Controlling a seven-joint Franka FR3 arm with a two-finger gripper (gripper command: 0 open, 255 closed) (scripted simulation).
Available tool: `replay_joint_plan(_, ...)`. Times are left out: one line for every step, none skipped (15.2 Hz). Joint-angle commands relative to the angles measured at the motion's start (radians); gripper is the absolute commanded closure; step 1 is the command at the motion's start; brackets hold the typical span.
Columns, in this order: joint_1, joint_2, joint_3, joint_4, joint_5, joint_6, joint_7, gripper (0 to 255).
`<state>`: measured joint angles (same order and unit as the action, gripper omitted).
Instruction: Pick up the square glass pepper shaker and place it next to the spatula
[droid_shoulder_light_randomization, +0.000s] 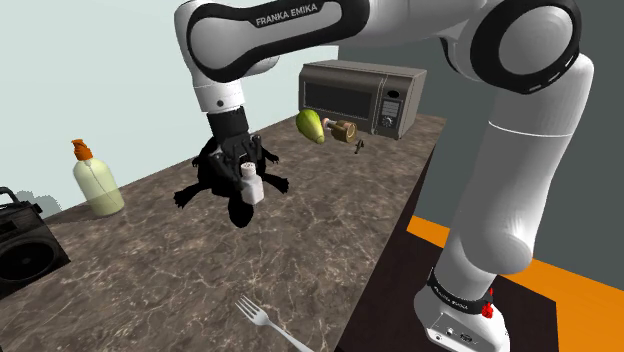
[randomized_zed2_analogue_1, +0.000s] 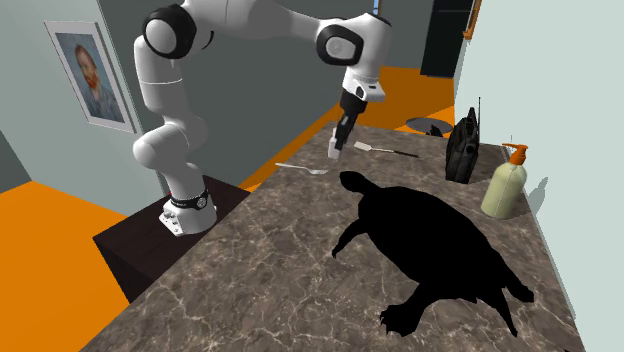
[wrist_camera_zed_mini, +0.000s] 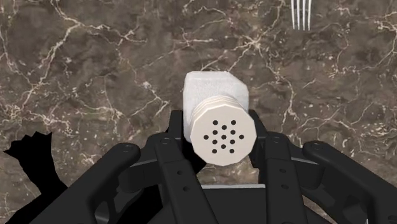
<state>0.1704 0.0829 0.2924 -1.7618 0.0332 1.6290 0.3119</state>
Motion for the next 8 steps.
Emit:
replay_joint_plan(0.024,0.008,0.02,0.012,0.005,-0.002,0.046,255)
replay_joint_plan(0.037,0.012,0.031,0.017,0.008,-0.002,0.069,255)
replay_joint_plan(0.05,0.018,0.042,0.023,0.01,-0.001,0.092,255)
replay_joint_plan(0.063,0.024,0.053,0.03,0.012,-0.001,0.116,255)
replay_joint_plan(0.076,0.032,0.063,0.038,0.013,0.0,0.139,255)
replay_joint_plan(0.089,0.04,0.074,0.048,0.013,0.0,0.163,255)
replay_joint_plan(0.103,0.05,0.084,0.059,0.014,0.0,0.187,255)
replay_joint_plan(0.117,0.06,0.094,0.071,0.013,-0.001,0.212,255)
